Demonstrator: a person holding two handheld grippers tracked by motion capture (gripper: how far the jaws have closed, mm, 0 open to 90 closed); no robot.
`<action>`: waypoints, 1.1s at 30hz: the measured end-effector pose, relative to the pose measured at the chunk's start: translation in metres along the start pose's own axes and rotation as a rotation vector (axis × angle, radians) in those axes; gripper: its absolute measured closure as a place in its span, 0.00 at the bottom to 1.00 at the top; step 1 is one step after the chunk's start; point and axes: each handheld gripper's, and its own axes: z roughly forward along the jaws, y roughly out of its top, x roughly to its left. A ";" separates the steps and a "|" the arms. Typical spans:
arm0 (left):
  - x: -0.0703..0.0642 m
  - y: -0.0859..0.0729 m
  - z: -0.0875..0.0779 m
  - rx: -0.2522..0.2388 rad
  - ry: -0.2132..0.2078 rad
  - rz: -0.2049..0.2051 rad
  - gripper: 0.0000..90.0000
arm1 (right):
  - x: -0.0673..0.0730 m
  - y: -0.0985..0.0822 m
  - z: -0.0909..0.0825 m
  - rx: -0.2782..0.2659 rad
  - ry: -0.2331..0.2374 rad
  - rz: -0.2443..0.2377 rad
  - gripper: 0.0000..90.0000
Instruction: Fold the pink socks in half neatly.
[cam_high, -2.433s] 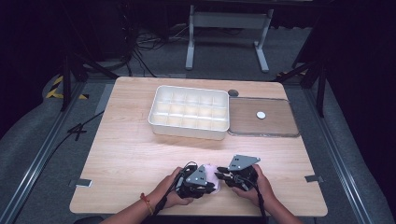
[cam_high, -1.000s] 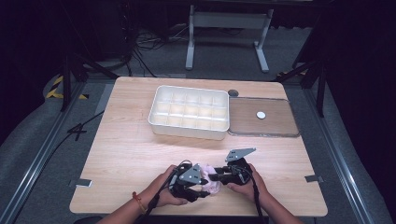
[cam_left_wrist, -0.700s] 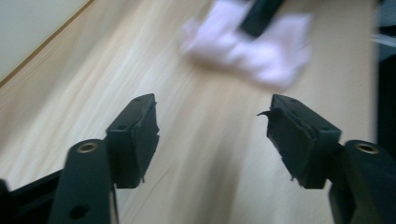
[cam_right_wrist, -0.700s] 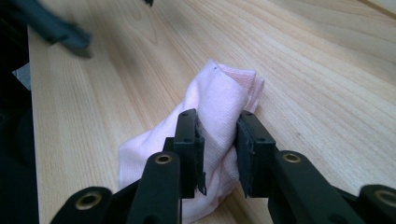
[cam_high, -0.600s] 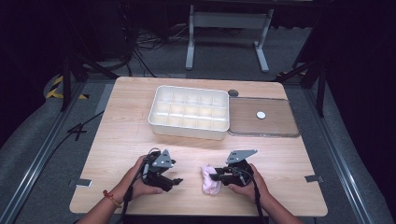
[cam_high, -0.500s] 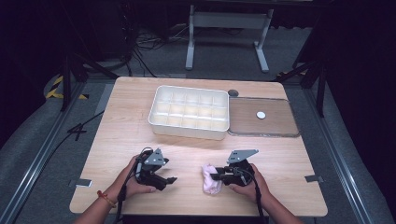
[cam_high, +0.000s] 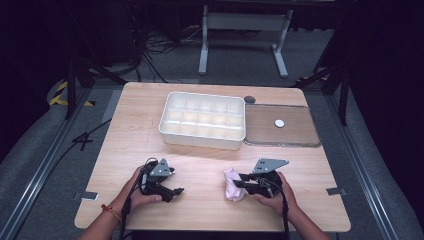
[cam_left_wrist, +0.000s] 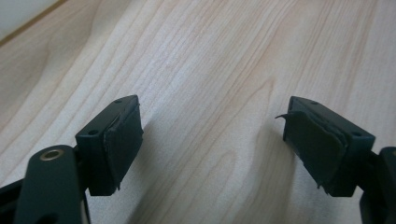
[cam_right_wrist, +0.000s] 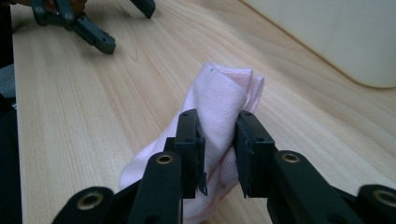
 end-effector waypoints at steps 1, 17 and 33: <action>-0.001 -0.001 0.001 -0.009 0.003 -0.003 0.20 | -0.001 0.000 -0.002 -0.004 -0.007 -0.003 0.81; -0.001 0.001 0.003 -0.008 0.009 -0.009 0.16 | -0.017 0.006 -0.033 -0.089 -0.110 -0.017 0.81; -0.001 0.001 0.003 -0.011 0.011 -0.016 0.16 | -0.029 0.009 -0.050 -0.140 -0.163 0.001 0.81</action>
